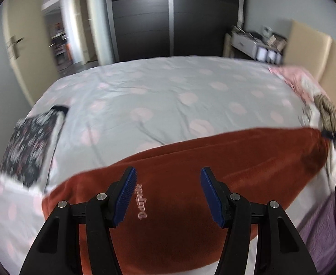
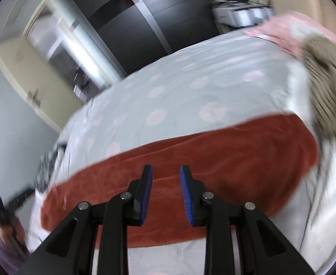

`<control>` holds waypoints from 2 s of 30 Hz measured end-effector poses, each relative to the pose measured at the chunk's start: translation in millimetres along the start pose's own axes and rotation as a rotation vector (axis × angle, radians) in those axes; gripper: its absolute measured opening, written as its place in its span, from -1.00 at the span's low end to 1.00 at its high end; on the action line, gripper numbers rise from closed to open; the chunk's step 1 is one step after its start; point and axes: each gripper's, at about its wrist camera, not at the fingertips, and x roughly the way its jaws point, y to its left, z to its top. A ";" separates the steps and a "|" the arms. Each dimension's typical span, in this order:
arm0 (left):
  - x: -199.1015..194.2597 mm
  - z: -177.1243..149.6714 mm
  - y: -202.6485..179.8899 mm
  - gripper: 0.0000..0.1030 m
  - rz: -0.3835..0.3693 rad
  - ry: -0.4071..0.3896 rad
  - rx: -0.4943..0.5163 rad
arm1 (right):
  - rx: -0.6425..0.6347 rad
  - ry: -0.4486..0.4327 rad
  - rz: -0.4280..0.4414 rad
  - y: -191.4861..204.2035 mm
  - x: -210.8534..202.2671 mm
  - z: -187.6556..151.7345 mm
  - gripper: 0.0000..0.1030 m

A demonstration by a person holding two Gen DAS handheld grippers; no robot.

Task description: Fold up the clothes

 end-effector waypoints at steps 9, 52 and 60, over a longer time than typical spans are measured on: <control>65.0 30.4 -35.7 0.16 -0.076 0.099 0.295 | -0.534 0.259 0.070 85.5 88.6 23.5 -0.29; 172.8 60.3 -56.3 -0.84 -0.124 0.320 0.287 | -0.724 0.380 -0.012 93.6 203.9 48.6 -0.87; 182.1 43.6 -40.0 0.13 -0.091 0.321 0.184 | -0.506 0.454 0.058 55.0 232.8 56.3 -0.48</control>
